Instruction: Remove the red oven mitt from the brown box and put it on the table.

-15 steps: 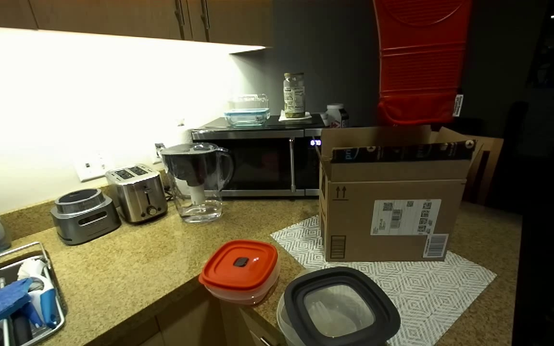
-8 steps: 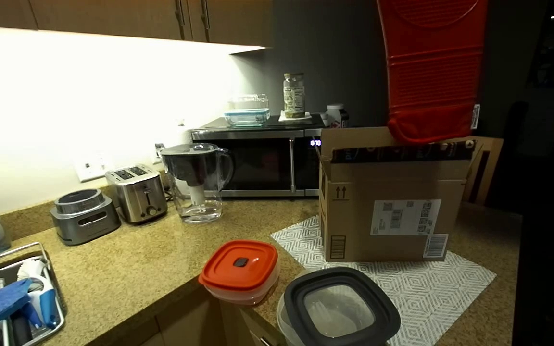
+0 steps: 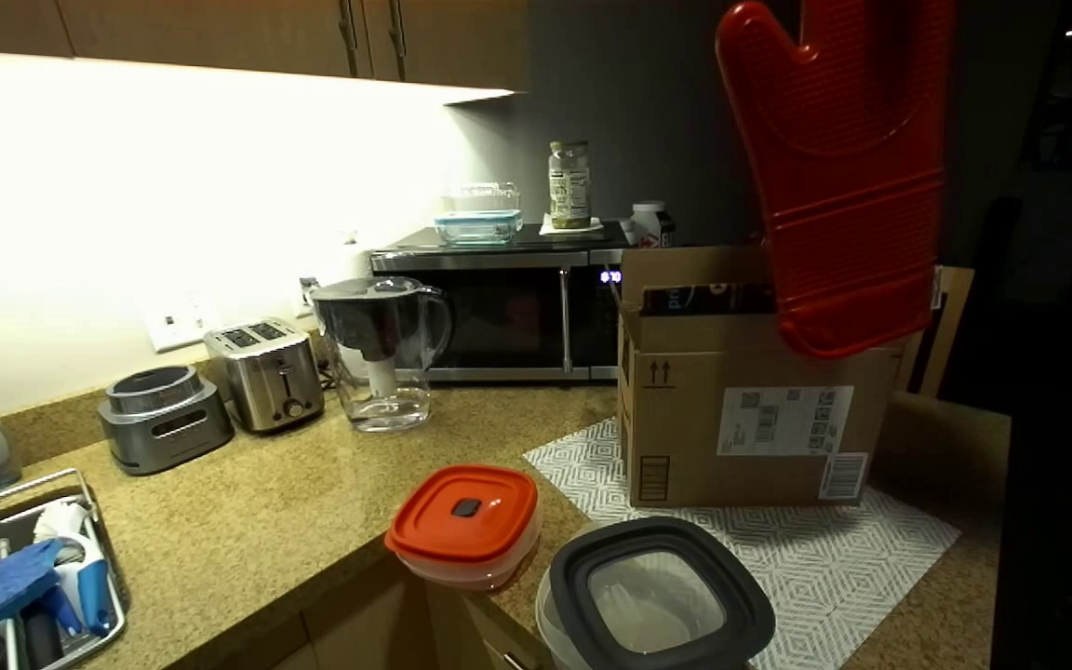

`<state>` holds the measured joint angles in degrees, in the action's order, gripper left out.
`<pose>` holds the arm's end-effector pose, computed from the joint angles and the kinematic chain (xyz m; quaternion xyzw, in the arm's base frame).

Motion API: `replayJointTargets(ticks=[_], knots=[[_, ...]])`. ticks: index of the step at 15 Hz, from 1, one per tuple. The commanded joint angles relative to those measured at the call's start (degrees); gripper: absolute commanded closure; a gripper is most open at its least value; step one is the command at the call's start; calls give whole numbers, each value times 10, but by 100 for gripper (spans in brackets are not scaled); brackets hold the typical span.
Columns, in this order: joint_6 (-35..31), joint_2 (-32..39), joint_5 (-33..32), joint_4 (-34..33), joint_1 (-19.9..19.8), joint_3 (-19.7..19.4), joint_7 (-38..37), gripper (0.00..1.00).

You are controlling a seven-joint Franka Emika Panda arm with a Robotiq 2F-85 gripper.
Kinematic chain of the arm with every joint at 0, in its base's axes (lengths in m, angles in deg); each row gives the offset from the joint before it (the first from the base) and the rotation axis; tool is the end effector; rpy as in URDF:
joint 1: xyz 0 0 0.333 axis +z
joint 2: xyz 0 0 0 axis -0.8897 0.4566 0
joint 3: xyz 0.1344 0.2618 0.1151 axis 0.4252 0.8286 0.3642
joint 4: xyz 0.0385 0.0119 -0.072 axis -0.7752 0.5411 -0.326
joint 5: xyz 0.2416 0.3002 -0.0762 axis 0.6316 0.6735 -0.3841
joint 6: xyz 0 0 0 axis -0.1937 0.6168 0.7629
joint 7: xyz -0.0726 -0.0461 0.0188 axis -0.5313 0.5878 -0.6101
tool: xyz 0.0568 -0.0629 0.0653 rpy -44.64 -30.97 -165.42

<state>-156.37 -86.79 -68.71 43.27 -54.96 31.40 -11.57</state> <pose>0.3944 0.1735 0.7678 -0.9522 -0.2866 -0.0974 0.0404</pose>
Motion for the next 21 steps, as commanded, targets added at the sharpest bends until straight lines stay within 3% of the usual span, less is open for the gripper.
replayJointTargets(ticks=[1,12,21], knots=[[-53,-42,-41,85,14,5,0,97],[-141,-100,-132,279,34,-6,24,97],[-158,-116,-178,362,59,-26,111,97]])
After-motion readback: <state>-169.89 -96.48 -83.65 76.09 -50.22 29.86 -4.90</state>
